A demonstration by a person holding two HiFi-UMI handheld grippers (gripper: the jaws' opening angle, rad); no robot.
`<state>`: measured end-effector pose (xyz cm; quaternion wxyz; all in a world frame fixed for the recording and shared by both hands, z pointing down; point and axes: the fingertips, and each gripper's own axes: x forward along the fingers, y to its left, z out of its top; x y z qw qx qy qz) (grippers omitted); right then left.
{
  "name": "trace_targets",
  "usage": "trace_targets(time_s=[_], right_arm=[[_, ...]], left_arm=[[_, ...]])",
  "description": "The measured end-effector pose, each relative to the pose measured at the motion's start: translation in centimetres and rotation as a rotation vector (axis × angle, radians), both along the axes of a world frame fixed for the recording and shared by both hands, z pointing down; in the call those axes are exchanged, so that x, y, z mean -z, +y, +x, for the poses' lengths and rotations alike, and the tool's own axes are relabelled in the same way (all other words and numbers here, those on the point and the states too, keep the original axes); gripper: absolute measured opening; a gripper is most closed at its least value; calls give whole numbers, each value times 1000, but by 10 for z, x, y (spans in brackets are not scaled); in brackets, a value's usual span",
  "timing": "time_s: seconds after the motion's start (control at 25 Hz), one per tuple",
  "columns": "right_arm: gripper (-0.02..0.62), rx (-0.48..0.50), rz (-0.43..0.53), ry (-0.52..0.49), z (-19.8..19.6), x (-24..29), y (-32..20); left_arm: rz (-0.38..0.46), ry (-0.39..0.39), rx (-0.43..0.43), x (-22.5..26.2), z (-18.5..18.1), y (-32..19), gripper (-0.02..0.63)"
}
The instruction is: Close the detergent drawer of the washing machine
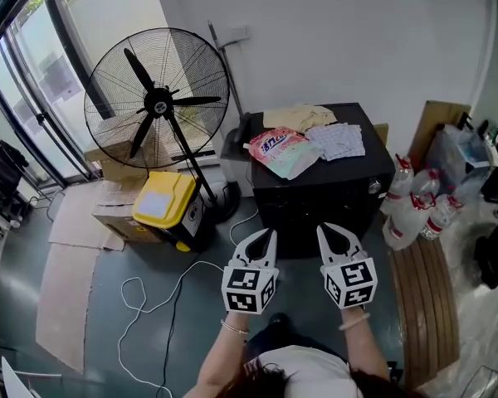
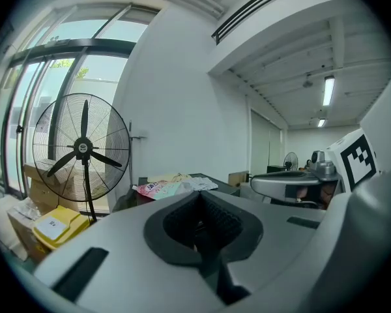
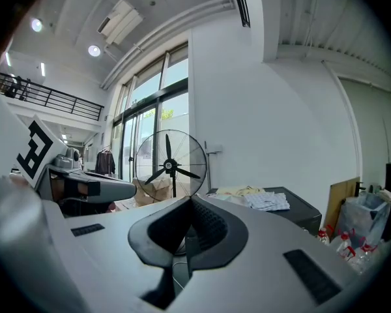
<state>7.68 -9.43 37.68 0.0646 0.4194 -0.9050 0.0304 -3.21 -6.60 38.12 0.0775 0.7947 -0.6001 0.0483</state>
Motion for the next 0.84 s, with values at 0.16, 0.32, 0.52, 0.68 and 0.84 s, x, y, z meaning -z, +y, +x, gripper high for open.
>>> trace_targets(time_s=[0.16, 0.32, 0.52, 0.68, 0.84], right_arm=[[28, -6, -3, -2, -1, 2, -5], [28, -13, -8, -8, -5, -1, -8], [28, -23, -17, -8, -9, -4, -17], [28, -30, -22, -10, -15, -6, -22], [28, -30, -23, -11, -22, -6, -28]], left_arm=[[-10, 5, 1, -1, -4, -4, 18], [-15, 5, -8, -3, -8, -7, 18], [-19, 5, -18, -4, -14, -16, 18], [-29, 6, -26, -7, -20, -23, 17], [-34, 6, -36, -9, -27, -30, 18]])
